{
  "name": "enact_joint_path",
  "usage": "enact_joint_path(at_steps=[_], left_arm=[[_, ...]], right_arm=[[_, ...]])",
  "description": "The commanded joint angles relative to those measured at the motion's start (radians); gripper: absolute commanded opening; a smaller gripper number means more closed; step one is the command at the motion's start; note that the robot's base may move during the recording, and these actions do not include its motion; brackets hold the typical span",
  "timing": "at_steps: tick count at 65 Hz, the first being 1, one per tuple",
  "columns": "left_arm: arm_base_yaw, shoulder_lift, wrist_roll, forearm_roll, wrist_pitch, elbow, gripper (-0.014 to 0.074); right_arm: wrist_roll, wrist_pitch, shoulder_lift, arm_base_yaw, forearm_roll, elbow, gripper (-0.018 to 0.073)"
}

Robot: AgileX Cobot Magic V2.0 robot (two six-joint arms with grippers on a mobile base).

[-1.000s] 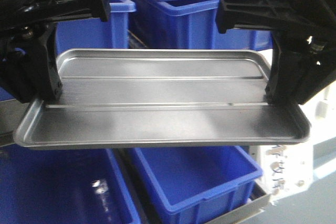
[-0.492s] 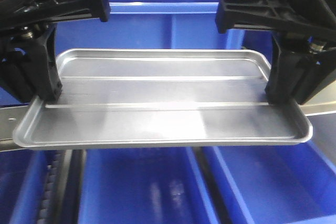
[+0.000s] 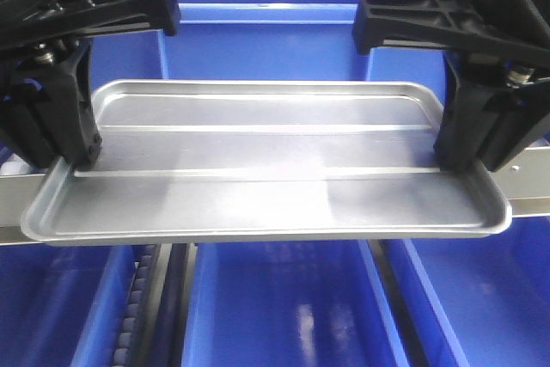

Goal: Grab silver tray and place in blue box
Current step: 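Hold the tray above the shelf of blue bins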

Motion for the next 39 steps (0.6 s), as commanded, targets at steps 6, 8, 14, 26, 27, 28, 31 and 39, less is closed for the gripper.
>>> enact_joint_path(at_steps=[6,8,14,26,27,28,31,39], left_arm=[[-0.007,-0.033,-0.007,0.007,-0.03,-0.028,-0.0008],[-0.007,-0.033,-0.007,0.007,-0.03,-0.028,-0.0008],[-0.007,-0.033,-0.007,0.007,-0.03,-0.028,-0.0008],[-0.007,-0.033,-0.007,0.007,-0.03,-0.028,-0.0008],[-0.007,-0.033,-0.007,0.007,-0.03,-0.028,-0.0008],[-0.007,-0.033,-0.007,0.007,-0.03,-0.028,-0.0008],[-0.007,-0.033,-0.007,0.007,-0.03,-0.028,-0.0008],[-0.007,-0.033,-0.007,0.007,-0.03,-0.028,-0.0008]], right_arm=[[-0.013,-0.04,-0.035,0.001,-0.027,-0.029,0.0053],[-0.013,-0.04,-0.035,0.001,-0.027,-0.029,0.0053],[-0.013,-0.04,-0.035,0.001,-0.027,-0.029,0.0053],[-0.013,-0.04,-0.035,0.001,-0.027,-0.029,0.0053],[-0.013,-0.04,-0.035,0.001,-0.027,-0.029,0.0053],[-0.013,-0.04,-0.035,0.001,-0.027,-0.029,0.0053],[-0.013,-0.04,-0.035,0.001,-0.027,-0.029,0.0053],[-0.013,-0.04,-0.035,0.001,-0.027,-0.029,0.0053]])
